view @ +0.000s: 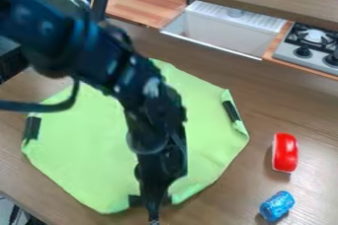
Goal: Fold the cloth from bottom right to top left
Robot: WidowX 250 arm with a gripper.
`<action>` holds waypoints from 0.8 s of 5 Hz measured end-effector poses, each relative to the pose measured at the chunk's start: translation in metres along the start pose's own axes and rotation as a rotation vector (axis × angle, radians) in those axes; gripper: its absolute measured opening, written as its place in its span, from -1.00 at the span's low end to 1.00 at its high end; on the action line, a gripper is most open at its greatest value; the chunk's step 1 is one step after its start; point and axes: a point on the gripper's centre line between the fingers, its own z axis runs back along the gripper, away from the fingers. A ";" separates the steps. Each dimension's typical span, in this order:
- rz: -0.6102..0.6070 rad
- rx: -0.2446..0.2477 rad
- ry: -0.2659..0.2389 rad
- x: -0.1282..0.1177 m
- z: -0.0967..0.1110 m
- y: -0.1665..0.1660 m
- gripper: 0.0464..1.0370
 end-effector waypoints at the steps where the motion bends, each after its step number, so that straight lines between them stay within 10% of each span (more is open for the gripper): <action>1: 0.072 0.000 -0.058 -0.003 0.026 0.019 -0.99; 4: 0.258 0.024 -0.018 -0.029 0.023 0.113 -0.99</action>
